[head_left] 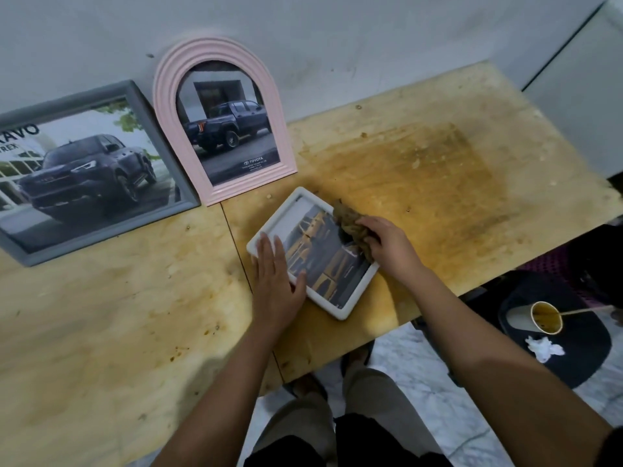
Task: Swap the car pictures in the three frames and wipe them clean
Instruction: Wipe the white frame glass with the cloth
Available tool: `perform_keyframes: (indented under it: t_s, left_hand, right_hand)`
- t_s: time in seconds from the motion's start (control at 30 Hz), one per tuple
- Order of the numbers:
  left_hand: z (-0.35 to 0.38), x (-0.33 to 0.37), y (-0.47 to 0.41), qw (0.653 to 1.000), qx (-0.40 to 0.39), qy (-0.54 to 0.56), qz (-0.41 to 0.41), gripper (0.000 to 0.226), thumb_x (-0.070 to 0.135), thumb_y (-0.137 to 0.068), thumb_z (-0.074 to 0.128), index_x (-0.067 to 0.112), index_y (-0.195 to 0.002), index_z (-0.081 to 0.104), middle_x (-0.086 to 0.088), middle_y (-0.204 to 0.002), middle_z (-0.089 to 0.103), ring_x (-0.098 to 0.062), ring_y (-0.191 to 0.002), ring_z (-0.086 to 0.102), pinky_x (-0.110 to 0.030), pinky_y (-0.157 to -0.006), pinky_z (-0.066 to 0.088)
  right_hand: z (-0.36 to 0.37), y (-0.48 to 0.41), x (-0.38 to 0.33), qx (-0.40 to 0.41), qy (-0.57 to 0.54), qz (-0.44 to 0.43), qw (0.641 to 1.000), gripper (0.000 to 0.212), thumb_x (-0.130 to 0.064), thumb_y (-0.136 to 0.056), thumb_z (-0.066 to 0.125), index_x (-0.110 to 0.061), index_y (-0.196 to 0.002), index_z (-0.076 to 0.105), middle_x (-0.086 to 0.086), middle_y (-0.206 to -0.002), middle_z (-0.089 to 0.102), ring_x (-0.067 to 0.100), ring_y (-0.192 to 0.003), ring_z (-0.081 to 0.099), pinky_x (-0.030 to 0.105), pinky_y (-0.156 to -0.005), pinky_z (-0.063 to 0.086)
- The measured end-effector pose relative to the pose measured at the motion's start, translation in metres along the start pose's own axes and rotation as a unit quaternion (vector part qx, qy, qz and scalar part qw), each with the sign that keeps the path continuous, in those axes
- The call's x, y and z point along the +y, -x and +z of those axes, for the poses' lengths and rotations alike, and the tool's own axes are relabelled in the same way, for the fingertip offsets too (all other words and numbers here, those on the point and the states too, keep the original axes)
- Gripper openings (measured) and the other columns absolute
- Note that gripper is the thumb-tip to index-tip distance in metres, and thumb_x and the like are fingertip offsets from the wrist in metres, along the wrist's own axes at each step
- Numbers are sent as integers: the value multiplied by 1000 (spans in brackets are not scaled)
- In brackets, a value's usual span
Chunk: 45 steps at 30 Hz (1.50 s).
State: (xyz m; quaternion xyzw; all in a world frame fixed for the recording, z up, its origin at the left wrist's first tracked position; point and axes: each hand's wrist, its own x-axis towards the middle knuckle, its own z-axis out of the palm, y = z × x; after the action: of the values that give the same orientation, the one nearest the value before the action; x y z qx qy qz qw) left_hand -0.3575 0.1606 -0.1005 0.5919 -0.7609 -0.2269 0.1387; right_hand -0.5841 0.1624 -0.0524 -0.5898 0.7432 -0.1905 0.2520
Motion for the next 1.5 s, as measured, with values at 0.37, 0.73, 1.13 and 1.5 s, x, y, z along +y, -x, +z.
perform_keyframes:
  t_s: [0.37,0.73,1.13,1.5]
  left_hand:
    - [7,-12,-4,995,-22,-97,28,82,57,-88,19,3,-149,5,-13,-157,1,-19,-145,-6,-30,-117,0]
    - [7,-18,-6,990,-26,-125,60,79,55,-90,18,2,-148,6,-13,-157,2,-19,-145,-5,-27,-115,2]
    - [9,-18,-4,992,-18,-108,56,78,52,-90,19,2,-148,6,-13,-157,3,-18,-145,-5,-32,-118,13]
    - [9,-10,9,999,-8,-47,-26,87,65,-87,19,9,-147,-10,-9,-157,-13,-17,-143,-17,-32,-118,1]
  right_hand:
    - [22,41,16,86,45,71,993,38,-5,-93,48,-6,-131,51,13,-130,54,32,-118,44,34,-98,35]
    - [46,82,12,186,13,76,980,32,-2,-90,54,0,-122,59,16,-127,55,34,-117,46,43,-97,42]
    - [91,129,-11,181,25,-5,983,36,-25,-90,43,-5,-112,63,9,-116,64,20,-112,48,36,-89,44]
    - [56,88,-30,238,-187,26,953,34,-35,-94,35,-6,-102,50,-4,-91,46,12,-84,43,36,-78,42]
